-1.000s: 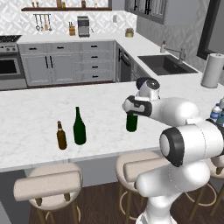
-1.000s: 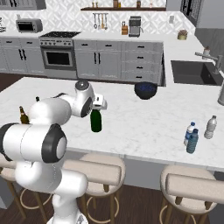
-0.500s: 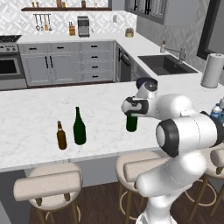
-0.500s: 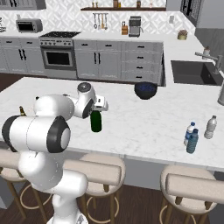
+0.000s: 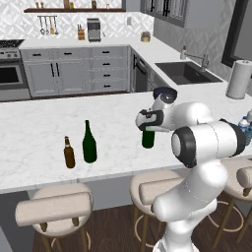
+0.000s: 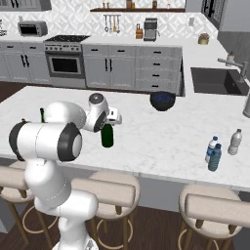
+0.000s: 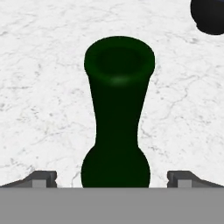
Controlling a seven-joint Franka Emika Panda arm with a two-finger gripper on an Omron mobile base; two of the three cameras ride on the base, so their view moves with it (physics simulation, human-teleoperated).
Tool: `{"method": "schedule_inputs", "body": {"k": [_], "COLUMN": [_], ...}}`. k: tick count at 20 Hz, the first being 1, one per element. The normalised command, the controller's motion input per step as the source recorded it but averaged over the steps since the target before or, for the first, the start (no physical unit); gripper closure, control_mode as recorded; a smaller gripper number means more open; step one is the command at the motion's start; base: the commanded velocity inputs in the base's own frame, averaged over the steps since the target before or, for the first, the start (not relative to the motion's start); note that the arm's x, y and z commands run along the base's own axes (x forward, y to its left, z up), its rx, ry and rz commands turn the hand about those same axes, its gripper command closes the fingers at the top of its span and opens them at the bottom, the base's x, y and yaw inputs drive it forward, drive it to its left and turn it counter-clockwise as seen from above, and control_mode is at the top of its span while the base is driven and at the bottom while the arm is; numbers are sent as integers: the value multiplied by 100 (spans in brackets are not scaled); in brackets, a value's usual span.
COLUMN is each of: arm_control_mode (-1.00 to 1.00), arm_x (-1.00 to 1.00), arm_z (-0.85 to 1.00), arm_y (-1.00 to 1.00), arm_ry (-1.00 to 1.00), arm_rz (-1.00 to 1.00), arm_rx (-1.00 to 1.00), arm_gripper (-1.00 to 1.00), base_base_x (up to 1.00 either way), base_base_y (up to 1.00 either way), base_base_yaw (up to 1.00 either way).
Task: Move the plastic bottles in the middle to the plastics group, and the glass bottles in the middle to the glass group.
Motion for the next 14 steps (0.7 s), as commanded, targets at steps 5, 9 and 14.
{"method": "schedule_inputs", "body": {"k": [5,9,14], "arm_control_mode": [-100,-100,-100], "arm_x": [17,16,14], "arm_z": [-10,-7,-8], "arm_y": [0,0,0], "arm_ry": [0,0,0], "arm_rz": [0,0,0], "arm_rx": [0,0,0], "arm_gripper": [-100,-100,-100], "base_base_x": [0,0,0], "base_base_y": [0,0,0], "base_base_yaw": [0,0,0]}}
